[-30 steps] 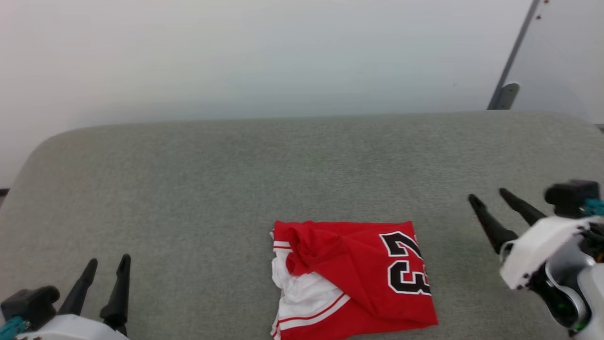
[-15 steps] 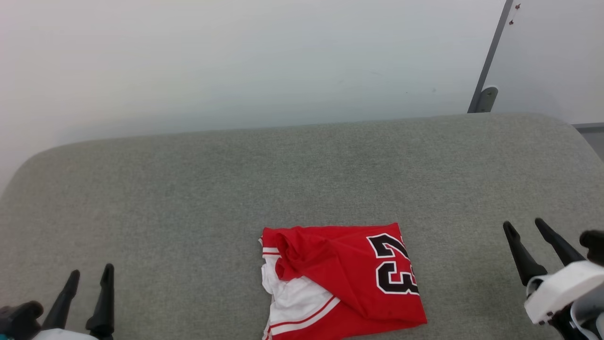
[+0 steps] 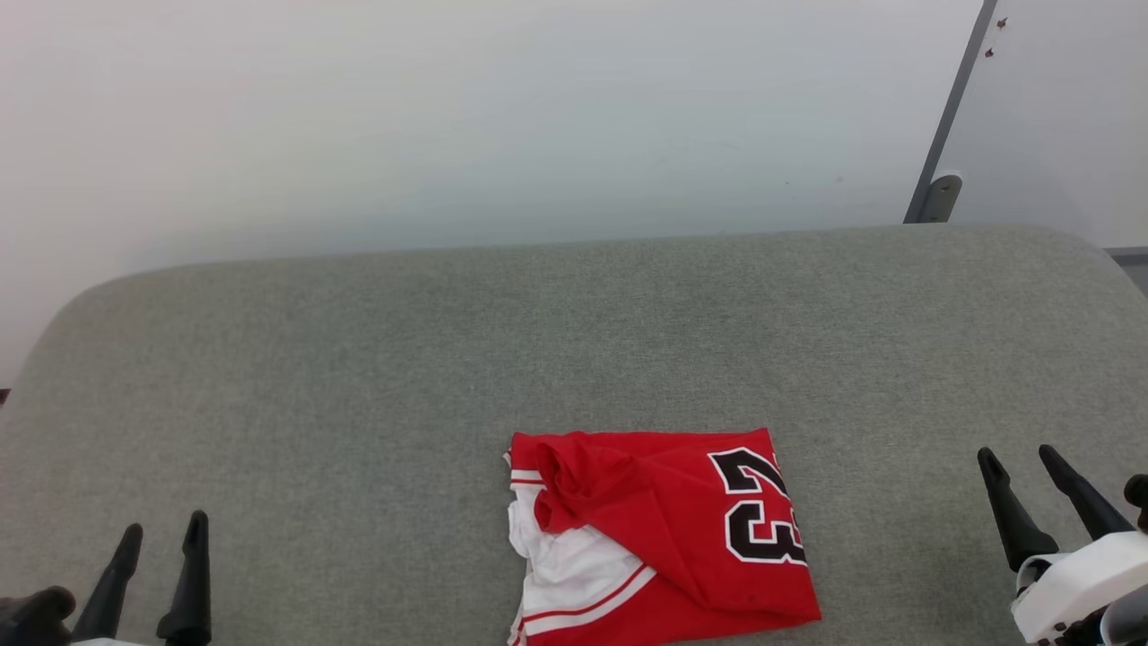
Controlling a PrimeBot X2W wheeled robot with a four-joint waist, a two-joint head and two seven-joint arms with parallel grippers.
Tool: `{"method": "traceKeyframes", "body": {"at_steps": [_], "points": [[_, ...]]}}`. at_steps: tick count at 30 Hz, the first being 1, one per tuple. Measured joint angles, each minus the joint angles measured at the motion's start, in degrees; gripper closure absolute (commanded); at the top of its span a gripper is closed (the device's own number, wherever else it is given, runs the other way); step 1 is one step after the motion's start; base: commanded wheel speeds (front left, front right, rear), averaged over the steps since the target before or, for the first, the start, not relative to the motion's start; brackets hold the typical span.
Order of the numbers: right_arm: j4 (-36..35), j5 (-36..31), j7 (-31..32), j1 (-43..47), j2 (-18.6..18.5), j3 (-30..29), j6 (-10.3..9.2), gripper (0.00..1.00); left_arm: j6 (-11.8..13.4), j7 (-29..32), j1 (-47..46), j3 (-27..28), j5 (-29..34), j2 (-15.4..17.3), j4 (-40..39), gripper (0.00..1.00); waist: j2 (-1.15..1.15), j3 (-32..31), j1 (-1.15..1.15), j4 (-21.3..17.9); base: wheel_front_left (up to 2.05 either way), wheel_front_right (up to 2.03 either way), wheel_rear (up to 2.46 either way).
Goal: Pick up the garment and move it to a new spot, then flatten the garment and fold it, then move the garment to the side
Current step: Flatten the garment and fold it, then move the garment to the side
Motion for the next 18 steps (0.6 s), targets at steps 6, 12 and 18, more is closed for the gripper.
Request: {"method": "traceKeyframes", "body": {"at_steps": [6,12,18], "points": [[-0.7,-0.6,0.1,0.3,0.3,-0.8,0.0,0.0,-0.3,0.0,0.0,0.5,0.6,-0.5,0.2,0.0,0.0,0.0,0.0,0.4,0.0,0.0,0.0],[-1.4,-1.0,0.8,0.9,0.6,-1.1,0.0,0.0,-0.5,0.0,0.0,0.5,0.7,-0.7,0.4,0.0,0.0,0.0,0.0,0.6,0.0,0.0,0.0],[-1.9,-1.4,1.2,1.3,0.8,-1.3,0.0,0.0,-0.6,0.0,0.0,0.3,0.8,-0.8,0.3,0.0,0.0,-0.1,0.0,1.1,0.0,0.0,0.0]]}}
